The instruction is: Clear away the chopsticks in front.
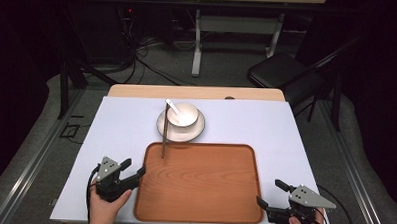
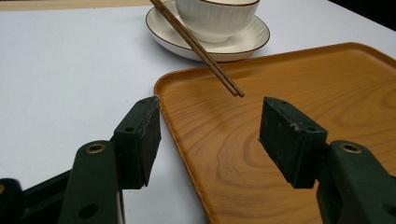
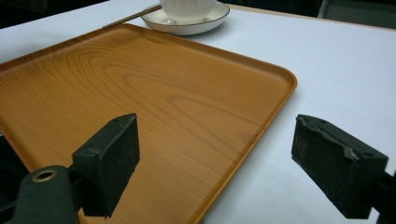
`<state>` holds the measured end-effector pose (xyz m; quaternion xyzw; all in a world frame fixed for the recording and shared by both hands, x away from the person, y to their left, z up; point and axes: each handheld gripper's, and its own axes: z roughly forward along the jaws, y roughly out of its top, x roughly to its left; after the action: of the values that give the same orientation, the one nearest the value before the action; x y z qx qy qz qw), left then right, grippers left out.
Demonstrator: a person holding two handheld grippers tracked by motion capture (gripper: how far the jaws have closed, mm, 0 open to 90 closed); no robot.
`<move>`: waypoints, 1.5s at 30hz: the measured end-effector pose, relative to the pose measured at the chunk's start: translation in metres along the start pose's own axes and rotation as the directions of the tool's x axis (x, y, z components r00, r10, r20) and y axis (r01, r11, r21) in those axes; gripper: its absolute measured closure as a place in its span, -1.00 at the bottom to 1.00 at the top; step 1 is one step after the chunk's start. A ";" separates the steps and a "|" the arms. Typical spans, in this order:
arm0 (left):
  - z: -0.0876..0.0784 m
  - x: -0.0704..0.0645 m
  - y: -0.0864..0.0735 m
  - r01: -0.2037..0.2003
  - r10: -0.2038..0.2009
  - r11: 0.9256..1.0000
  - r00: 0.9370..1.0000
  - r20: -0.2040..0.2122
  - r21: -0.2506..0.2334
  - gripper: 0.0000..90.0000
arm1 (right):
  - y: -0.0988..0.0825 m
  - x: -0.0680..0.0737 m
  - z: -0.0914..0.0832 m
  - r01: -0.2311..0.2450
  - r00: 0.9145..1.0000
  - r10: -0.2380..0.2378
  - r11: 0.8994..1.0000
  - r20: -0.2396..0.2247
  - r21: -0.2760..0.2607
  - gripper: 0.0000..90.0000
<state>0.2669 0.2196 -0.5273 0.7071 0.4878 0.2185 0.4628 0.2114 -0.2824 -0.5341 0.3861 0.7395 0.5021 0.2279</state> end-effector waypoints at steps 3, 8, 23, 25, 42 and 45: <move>0.001 0.001 0.001 0.015 -0.015 1.000 1.000 0.003 0.003 -0.15 | 0.000 -0.002 0.001 -0.011 1.000 0.011 1.000 -0.004 0.019 -0.67; 0.007 0.000 0.003 0.045 -0.044 0.997 0.999 -0.015 0.058 -0.22 | 0.000 -0.003 0.001 -0.027 1.000 0.027 1.000 0.003 0.008 -0.67; 0.024 0.006 0.031 0.104 -0.109 0.986 0.994 0.028 0.126 -0.28 | 0.001 -0.004 0.003 -0.049 0.999 0.049 0.999 0.009 0.019 -0.67; 0.025 0.008 0.037 0.109 -0.113 0.987 0.993 0.029 0.120 -0.25 | 0.001 -0.004 0.002 -0.052 0.999 0.051 0.998 0.011 0.019 -0.67; 0.051 0.035 0.087 0.183 -0.189 0.968 0.982 0.016 0.170 -0.10 | 0.000 -0.004 0.001 -0.054 0.998 0.053 0.998 0.015 0.018 -0.67; 0.054 0.037 0.091 0.197 -0.200 0.964 0.980 -0.002 0.180 -0.05 | 0.000 -0.004 0.001 -0.052 0.999 0.051 0.999 0.015 0.018 -0.67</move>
<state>0.3682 0.2204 -0.4791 0.6952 0.5701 0.1206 0.4208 0.2149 -0.2847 -0.5348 0.4108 0.7322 0.4981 0.2168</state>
